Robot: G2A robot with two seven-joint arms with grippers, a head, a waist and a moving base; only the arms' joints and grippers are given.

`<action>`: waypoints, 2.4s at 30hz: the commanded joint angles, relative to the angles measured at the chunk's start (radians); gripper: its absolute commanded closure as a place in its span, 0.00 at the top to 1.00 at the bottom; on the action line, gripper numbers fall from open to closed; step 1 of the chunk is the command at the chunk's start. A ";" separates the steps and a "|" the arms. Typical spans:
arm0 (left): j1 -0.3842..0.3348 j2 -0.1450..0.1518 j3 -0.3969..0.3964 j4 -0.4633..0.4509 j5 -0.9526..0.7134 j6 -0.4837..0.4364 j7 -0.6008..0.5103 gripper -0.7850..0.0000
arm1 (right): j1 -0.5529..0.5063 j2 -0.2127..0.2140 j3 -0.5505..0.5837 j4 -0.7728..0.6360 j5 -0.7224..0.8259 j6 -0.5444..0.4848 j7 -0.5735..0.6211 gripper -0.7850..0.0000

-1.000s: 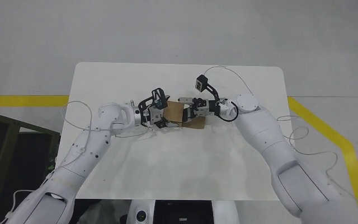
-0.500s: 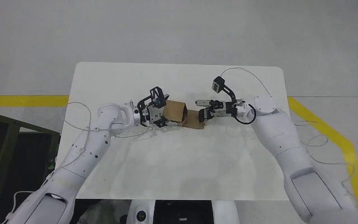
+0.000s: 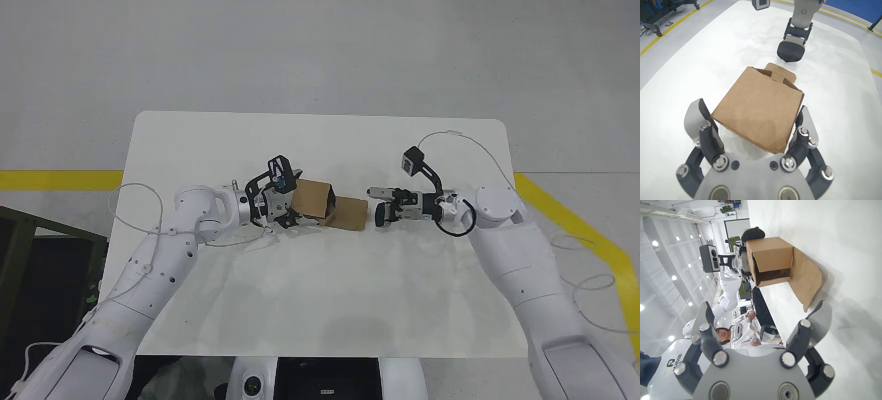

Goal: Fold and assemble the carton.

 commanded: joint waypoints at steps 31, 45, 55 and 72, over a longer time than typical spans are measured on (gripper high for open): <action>0.005 -0.006 -0.011 -0.003 0.005 -0.006 -0.007 1.00 | 0.144 -0.091 -0.190 0.208 0.041 -0.065 -0.031 1.00; 0.004 -0.008 -0.015 -0.002 0.008 -0.010 -0.012 1.00 | 0.157 -0.117 -0.177 0.223 0.177 -0.133 0.008 1.00; 0.017 0.002 -0.050 0.014 0.035 -0.007 0.001 1.00 | 0.149 -0.114 -0.135 0.193 0.257 -0.149 0.058 1.00; 0.024 0.003 -0.053 0.002 0.043 -0.008 -0.006 1.00 | 0.180 -0.156 -0.197 0.210 0.266 -0.128 0.052 1.00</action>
